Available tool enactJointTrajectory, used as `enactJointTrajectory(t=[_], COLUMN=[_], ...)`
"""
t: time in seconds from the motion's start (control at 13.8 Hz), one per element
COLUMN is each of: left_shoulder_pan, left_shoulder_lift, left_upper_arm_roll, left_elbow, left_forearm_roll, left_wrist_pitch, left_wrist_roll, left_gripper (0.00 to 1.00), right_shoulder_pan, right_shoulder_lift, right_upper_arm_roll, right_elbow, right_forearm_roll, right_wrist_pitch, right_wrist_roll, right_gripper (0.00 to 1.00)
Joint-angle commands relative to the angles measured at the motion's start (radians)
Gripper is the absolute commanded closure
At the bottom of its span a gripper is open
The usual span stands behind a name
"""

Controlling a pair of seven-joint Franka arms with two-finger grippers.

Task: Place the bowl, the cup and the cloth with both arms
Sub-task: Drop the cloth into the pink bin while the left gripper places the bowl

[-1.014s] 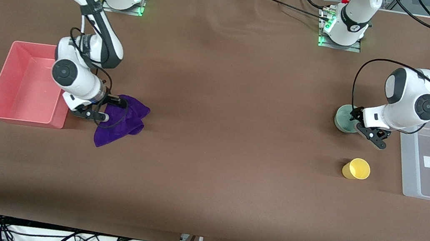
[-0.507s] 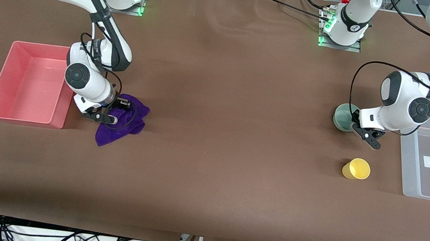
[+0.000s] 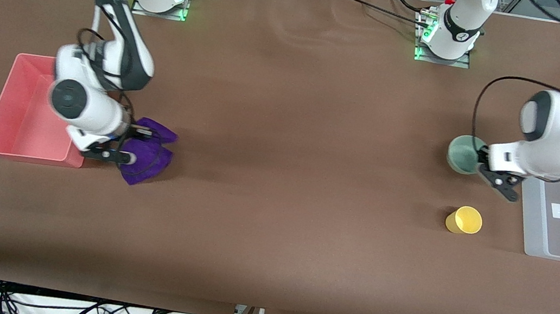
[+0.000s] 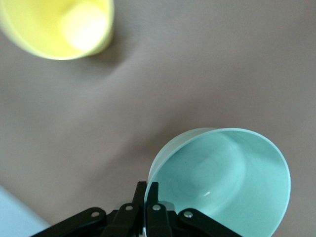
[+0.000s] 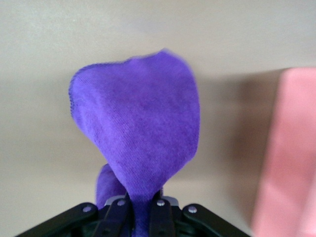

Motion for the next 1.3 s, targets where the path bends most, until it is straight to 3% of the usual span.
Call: enactJointTrajectory(t=[0.0,0.14,0.36,0.43,0.65,0.8,0.94,1.01,1.09,1.16,1.23], left_shoulder_pan=[0.104,0.185,0.299,0.328,0.382,0.409,0.423,0.422,0.425,0.426,0.422], left_shoulder_lift=[0.054,0.124,0.281,0.337,0.476,0.505,0.531,0.531,0.530,0.519,0.504], left_upper_arm_roll=[0.000,0.000,0.000,0.000,0.000,0.000,0.000,0.000,0.000,0.000,-0.004], left_elbow=[0.240,0.364,0.521,0.559,0.642,0.629,0.635,0.633,0.635,0.638,0.639], left_forearm_roll=[0.019,0.020,0.020,0.019,0.016,0.017,0.017,0.016,0.007,0.010,0.011], left_wrist_pitch=[-0.176,-0.188,-0.179,-0.176,-0.146,-0.045,-0.026,-0.026,-0.026,-0.038,-0.047], left_wrist_roll=[0.154,0.253,0.381,0.402,0.432,0.447,0.449,0.444,0.447,0.444,0.442], left_gripper=[1.00,1.00,1.00,1.00,1.00,1.00,1.00,0.66,0.10,0.00,0.00], right_shoulder_pan=[-0.022,-0.022,-0.024,-0.028,-0.060,-0.080,-0.081,-0.081,-0.081,-0.081,-0.081], right_shoulder_lift=[-0.014,-0.014,-0.001,0.009,0.019,0.036,0.059,0.070,0.082,0.093,0.104], right_upper_arm_roll=[-0.081,-0.185,-0.368,-0.403,-0.438,-0.438,-0.438,-0.438,-0.438,-0.438,-0.436], right_elbow=[0.191,0.275,0.253,0.231,0.118,0.064,0.024,0.007,-0.008,-0.017,-0.019], right_forearm_roll=[-0.007,-0.008,-0.010,-0.010,-0.010,-0.010,-0.002,0.004,0.009,0.013,0.015], right_wrist_pitch=[-0.288,-0.436,-0.438,-0.411,-0.296,-0.228,-0.159,-0.134,-0.110,-0.084,-0.070], right_wrist_roll=[-0.223,-0.410,-0.679,-0.731,-0.802,-0.813,-0.812,-0.807,-0.804,-0.802,-0.801], right_gripper=[1.00,1.00,1.00,1.00,1.00,1.00,1.00,1.00,1.00,1.00,1.00])
